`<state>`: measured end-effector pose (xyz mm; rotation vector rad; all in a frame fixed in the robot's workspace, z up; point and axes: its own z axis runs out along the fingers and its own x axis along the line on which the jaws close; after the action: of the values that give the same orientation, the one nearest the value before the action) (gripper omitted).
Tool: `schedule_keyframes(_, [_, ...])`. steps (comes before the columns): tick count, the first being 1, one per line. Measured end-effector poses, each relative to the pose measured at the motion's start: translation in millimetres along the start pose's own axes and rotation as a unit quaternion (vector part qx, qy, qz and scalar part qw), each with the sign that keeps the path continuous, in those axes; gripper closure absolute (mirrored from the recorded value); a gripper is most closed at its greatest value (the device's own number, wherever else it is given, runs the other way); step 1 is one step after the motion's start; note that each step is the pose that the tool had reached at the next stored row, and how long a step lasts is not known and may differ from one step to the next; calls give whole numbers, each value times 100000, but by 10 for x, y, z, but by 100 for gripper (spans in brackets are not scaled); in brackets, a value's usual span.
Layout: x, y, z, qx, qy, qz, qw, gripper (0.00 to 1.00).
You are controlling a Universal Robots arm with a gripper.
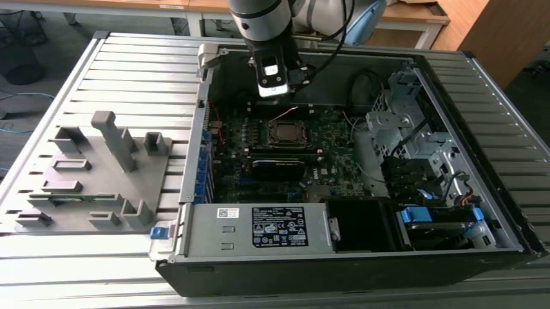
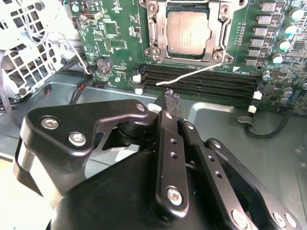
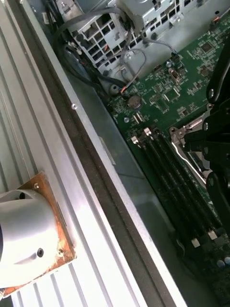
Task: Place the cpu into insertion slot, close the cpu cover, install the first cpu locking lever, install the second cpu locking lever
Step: 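Install the first cpu locking lever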
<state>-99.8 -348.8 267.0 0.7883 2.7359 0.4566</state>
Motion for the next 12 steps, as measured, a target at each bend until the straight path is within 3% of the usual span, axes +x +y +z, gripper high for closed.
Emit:
schedule_keyframes(1, [0, -1, 2, 495, 715, 199, 99996, 90])
schedule_keyframes(2, [0, -1, 3, 851, 1228, 346, 99988, 90])
schedule_keyframes(8, [0, -2, 5, 885, 1318, 296, 99987, 90])
schedule_keyframes(10, [1, -4, 12, 722, 1707, -730, 99980, 90])
schedule_keyframes(12, [3, -8, 20, 476, 2316, -2304, 99946, 90])
